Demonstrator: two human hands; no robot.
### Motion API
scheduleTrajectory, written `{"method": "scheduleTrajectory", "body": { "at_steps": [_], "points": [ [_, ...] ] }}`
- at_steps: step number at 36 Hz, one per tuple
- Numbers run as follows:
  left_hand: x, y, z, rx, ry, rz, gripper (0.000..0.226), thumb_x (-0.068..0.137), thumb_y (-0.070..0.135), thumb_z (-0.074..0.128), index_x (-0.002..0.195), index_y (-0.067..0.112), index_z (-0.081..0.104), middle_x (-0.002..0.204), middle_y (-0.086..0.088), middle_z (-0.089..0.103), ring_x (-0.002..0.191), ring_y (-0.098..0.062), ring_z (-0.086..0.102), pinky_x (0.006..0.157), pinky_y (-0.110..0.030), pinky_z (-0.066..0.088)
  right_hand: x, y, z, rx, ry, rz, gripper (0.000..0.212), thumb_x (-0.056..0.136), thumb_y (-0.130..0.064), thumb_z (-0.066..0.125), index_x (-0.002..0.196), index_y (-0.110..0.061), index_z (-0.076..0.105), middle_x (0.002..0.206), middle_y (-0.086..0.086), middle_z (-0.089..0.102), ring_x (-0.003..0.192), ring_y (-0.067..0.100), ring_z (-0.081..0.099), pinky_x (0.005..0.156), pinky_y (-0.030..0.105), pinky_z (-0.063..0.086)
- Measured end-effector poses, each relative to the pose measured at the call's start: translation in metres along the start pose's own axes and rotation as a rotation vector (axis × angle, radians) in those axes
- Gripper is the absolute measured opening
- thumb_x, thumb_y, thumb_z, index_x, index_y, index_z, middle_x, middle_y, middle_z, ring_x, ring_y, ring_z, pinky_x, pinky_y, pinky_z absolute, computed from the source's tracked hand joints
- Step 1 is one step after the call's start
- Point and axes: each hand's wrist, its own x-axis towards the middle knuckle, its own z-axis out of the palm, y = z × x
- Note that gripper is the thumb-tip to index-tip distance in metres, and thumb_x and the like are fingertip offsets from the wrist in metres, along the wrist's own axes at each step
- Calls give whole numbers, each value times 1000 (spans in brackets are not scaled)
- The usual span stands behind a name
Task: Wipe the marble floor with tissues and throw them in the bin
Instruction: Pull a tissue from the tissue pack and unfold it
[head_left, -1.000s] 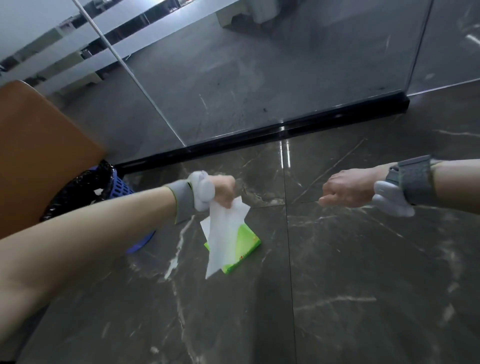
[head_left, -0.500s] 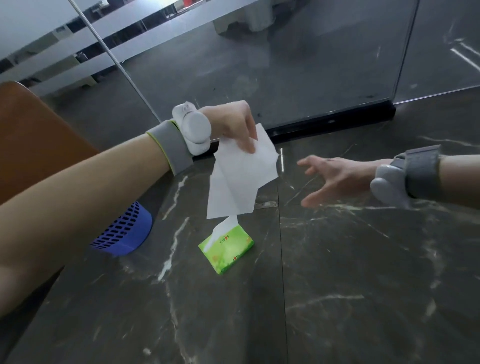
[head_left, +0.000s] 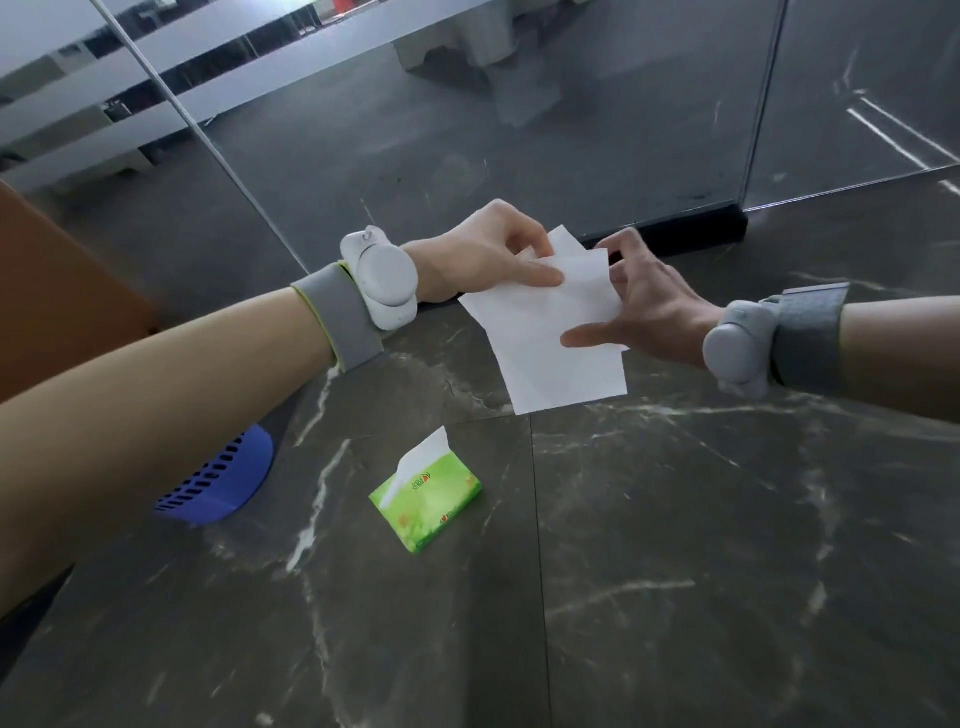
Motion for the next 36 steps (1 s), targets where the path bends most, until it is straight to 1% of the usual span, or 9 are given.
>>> {"method": "scheduleTrajectory", "body": {
  "at_steps": [4,10,14,22,26,28,31,33,36],
  "points": [
    [-1,-5,5,-68,92,-18,30,92,26,79,98,-3,73,87,-12,52,79,-24,50,74,-37,42,-2,1,0,14,70,-19,76,60,-32,96,110,-26,40,92,1,72,87,23,68,73,42,60],
    [2,-9,10,-171,179,-67,29,95,23,75,105,-4,70,91,-16,61,80,-26,59,76,-39,49,-6,4,-1,27,111,-78,68,70,-21,91,116,-29,42,83,2,74,78,21,71,66,36,59],
    [4,-7,13,-231,191,-100,25,99,18,68,114,-3,65,111,-26,73,83,-29,67,78,-42,56,-7,6,-3,43,111,-88,62,74,-18,88,116,-31,45,82,-1,74,74,17,71,58,27,53],
    [11,-10,17,-200,265,-150,20,98,18,67,113,15,55,113,-17,73,86,-27,71,72,-39,59,-6,9,-11,73,110,-55,61,76,-24,87,125,-37,52,92,6,72,84,17,69,59,24,50],
    [15,-13,26,88,389,-124,39,92,32,71,121,17,50,117,-1,66,110,-20,62,91,-34,52,-5,8,-14,102,104,-24,62,76,-24,89,129,-28,57,99,7,73,92,20,71,75,32,58],
    [12,-9,33,236,323,-25,54,86,44,76,127,20,50,126,2,55,120,-16,49,99,-29,42,-4,6,-16,98,106,8,54,74,-25,90,122,-18,65,99,5,76,91,19,73,80,35,60],
    [3,3,51,177,7,5,77,78,57,82,139,24,49,138,6,54,129,-12,49,107,-29,44,-1,8,-22,79,63,6,24,74,-29,90,86,-15,75,82,2,75,77,14,69,71,35,58],
    [-2,7,69,39,-179,27,66,77,48,87,131,26,56,128,4,67,118,-11,64,99,-32,56,-1,11,-26,109,14,-12,21,76,-27,88,69,-16,71,69,-3,70,64,8,62,66,35,54],
    [1,9,101,-186,-229,48,51,82,21,87,125,21,60,117,0,75,107,-11,72,91,-31,61,-8,18,-34,171,-22,16,19,77,-28,88,74,-15,74,73,2,74,63,10,64,65,33,54]
  ]
}}
